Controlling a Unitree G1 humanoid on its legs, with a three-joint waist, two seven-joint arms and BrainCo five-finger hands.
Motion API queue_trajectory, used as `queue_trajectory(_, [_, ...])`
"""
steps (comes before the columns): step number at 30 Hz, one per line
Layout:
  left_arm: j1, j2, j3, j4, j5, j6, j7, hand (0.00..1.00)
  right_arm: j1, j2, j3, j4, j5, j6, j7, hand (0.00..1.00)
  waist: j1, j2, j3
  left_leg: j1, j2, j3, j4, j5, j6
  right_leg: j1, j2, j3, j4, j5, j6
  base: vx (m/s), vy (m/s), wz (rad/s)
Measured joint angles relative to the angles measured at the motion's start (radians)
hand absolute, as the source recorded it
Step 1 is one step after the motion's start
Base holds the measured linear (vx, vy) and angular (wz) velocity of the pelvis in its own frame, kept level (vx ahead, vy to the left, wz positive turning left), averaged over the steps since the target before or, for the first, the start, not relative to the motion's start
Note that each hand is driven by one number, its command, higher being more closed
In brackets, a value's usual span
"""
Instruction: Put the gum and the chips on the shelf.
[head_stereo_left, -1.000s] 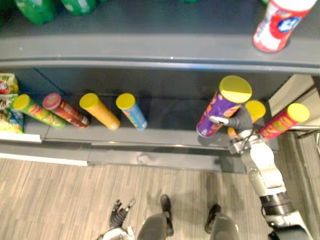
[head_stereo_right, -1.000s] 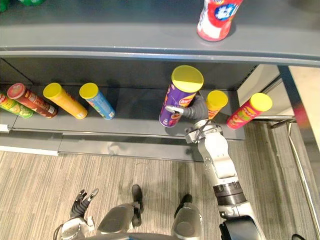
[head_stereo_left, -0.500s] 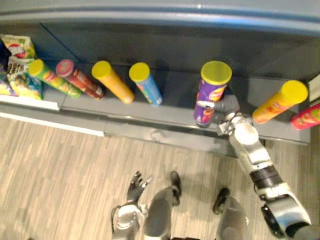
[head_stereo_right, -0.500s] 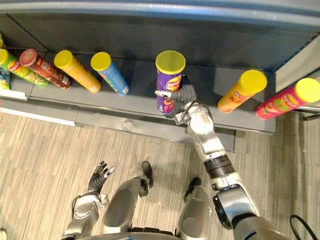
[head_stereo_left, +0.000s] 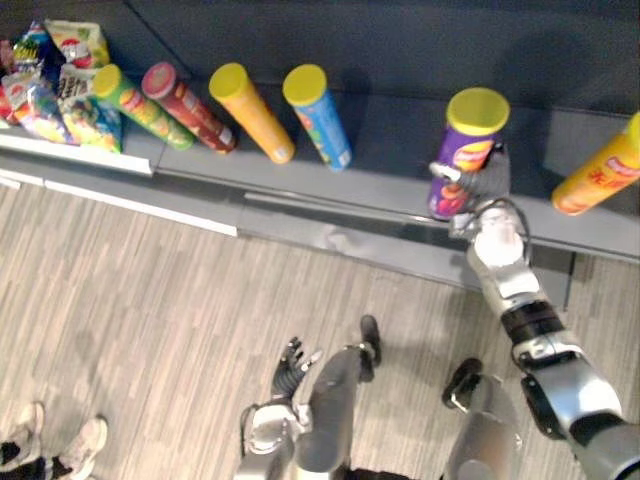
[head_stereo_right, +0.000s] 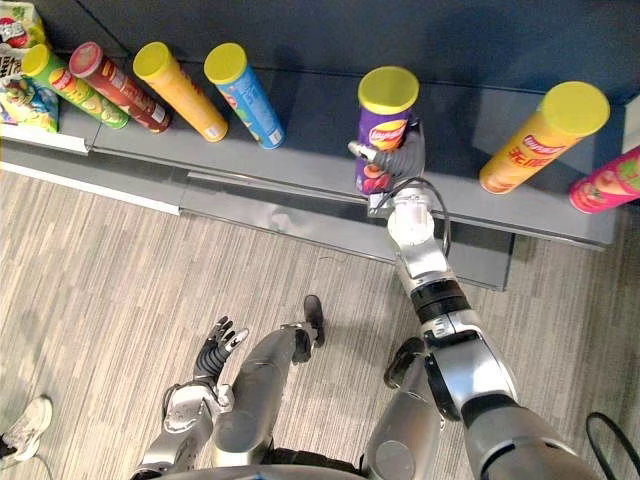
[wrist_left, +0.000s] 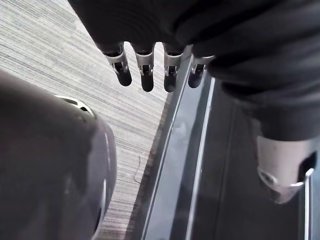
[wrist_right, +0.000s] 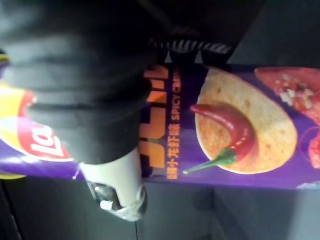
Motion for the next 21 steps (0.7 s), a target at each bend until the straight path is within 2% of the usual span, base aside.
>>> queue_trajectory(2, [-0.003,-0.001,-0.009,0.003,-0.01,0.012,0.008,0.0,-0.036,-0.004,-0.016,0.033,-0.019,-0.025,-0.048,1.0,0.013,0.008,0.003,-0.014,0.0,-0.001,-0.001,0.006,0.002,-0.018,-0.001,0.0,0.007,0.0,0.0,-0.01,-0.068,0.05])
queue_trajectory(5, [-0.015,-0.003,-0.021,0.009,-0.01,0.015,0.011,0.0,-0.069,-0.018,-0.045,0.064,-0.044,-0.036,-0.088,1.0,0.035,0.019,0.008,-0.024,0.0,-0.004,-0.002,0.015,0.009,-0.028,-0.002,-0.002,0.014,-0.001,-0.002,0.0,-0.074,0.03])
queue_trajectory(9, [-0.023,-0.003,-0.026,0.03,-0.01,0.016,0.011,0.0,-0.115,-0.051,-0.044,0.117,-0.058,-0.043,-0.12,1.0,0.048,0.026,0.006,-0.045,-0.002,-0.027,-0.003,0.023,0.009,-0.031,-0.002,-0.027,0.014,-0.004,-0.008,0.02,-0.07,0.13])
queue_trajectory(21, [-0.033,-0.005,-0.032,0.036,-0.011,0.01,0.011,0.0,-0.174,-0.087,-0.037,0.211,-0.056,-0.043,-0.157,1.0,0.084,0.031,0.003,-0.087,0.002,-0.048,0.015,0.025,0.006,-0.053,0.0,-0.048,0.019,-0.011,-0.018,0.02,-0.069,0.04])
